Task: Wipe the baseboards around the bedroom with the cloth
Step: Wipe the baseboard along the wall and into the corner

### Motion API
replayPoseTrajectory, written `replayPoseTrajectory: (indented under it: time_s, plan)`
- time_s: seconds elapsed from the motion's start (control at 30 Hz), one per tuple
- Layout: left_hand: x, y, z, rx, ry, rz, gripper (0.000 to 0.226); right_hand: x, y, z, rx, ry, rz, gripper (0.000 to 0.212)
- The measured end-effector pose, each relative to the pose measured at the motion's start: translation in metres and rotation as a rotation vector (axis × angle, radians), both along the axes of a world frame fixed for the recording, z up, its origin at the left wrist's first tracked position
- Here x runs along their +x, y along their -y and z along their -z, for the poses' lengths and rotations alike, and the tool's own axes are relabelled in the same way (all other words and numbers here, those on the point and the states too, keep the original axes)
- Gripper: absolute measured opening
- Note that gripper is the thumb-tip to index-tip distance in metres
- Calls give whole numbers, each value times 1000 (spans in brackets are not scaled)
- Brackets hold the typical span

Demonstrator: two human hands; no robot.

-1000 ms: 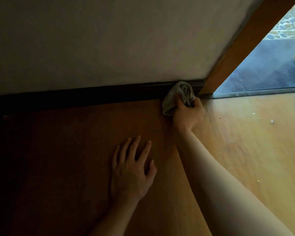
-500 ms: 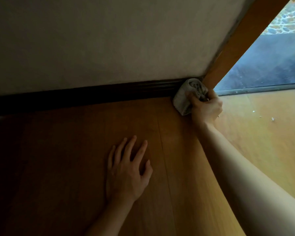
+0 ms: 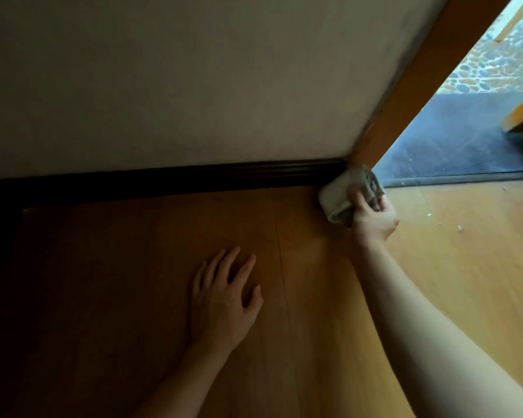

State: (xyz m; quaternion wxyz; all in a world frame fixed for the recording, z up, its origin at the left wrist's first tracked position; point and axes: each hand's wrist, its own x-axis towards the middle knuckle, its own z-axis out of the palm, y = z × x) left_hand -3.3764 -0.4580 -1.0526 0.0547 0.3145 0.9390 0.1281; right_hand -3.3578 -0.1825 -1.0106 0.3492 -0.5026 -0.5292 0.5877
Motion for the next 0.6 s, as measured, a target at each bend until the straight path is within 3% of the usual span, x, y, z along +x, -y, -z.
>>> replayPoseTrajectory:
  time_s: [0.1,0.17,0.43,0.6]
  plan:
    - [-5,0,-28,-50,-3,-14,63,-4,33,-19,-169,-171,-34,24]
    - [-10,4,-61,-59,-31,-35,65,-9,54,-48,-255,-232,-73,17]
    - [-14,27,-246,-66,-61,-139,67,-10,120,-212,-290,-106,-169,6]
    - [-6,40,-410,-12,-85,-162,65,8,146,-380,-281,-77,-275,13]
